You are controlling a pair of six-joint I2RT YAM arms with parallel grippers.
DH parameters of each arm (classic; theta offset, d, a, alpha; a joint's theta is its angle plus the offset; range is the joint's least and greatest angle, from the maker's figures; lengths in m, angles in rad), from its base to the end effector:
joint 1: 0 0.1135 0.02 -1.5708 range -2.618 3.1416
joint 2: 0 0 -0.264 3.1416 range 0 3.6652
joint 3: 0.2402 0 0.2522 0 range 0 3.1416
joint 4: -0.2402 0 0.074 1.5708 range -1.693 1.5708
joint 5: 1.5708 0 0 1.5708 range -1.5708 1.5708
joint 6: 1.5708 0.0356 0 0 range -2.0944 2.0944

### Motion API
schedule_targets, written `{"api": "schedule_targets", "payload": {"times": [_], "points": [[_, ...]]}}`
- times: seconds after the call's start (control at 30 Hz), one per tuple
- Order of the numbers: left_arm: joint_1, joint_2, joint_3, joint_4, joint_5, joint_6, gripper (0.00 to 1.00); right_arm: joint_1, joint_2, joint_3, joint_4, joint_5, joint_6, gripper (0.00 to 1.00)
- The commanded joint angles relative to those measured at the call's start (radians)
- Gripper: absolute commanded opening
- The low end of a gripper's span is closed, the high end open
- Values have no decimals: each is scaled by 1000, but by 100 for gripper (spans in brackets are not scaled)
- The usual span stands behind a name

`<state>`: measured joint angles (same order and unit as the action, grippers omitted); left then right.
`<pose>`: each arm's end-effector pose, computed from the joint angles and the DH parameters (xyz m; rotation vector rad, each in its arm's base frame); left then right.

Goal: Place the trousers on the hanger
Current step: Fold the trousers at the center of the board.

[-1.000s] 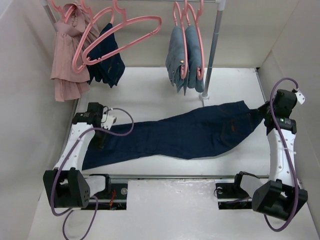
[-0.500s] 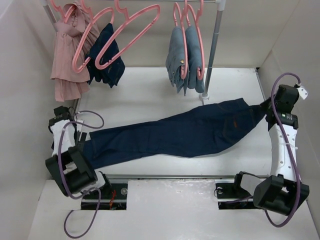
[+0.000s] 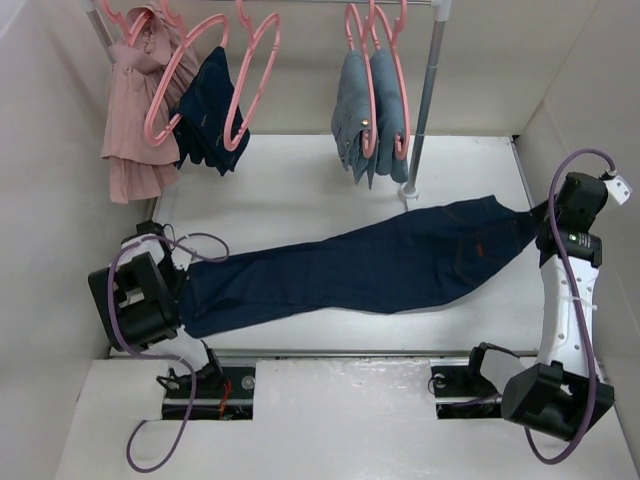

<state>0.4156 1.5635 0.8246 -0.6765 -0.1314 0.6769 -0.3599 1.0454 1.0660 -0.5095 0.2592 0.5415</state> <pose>0.2328 0.1078 0.1489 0.3835 3.0388 0.2961 0.2092 -0.0885 0.3560 1.0320 1.7660 -0.1536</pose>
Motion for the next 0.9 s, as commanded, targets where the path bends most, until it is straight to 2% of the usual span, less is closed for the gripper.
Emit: {"api": "schedule_targets", "payload": {"times": [0.0, 0.17, 0.27, 0.37, 0.4, 0.43, 0.53, 0.57, 0.63, 0.7, 0.87], "points": [[-30, 88, -4, 196, 128, -34, 0, -7, -45, 26, 22, 49, -12, 0], [-110, 148, 51, 351, 113, -57, 0, -7, -45, 3, 2, 46, -12, 0], [-120, 199, 227, 376, 93, -112, 0, -7, -13, -20, -21, 35, -3, 0], [-120, 213, 315, 353, 93, -112, 0, -7, -13, -43, -21, 25, -3, 0], [-120, 213, 326, 333, 105, -88, 2, -7, -13, -43, -21, 25, -3, 0], [-120, 198, 326, 333, 105, -38, 12, -7, -13, -55, -21, 25, -3, 0], [-107, 127, 245, 321, 115, 41, 27, -7, -13, -64, -12, 2, -3, 0], [-92, 84, 229, 321, 124, 80, 36, -7, -13, -64, -1, 2, -12, 0], [-66, 52, 229, 263, 200, 95, 40, -7, -13, -74, -1, -20, -12, 0], [-43, 32, 274, 206, 262, 79, 40, -7, -13, -74, 8, -32, -21, 0], [-67, -29, 335, 74, 430, 65, 40, -7, -13, -93, 17, -72, -40, 0]]}}
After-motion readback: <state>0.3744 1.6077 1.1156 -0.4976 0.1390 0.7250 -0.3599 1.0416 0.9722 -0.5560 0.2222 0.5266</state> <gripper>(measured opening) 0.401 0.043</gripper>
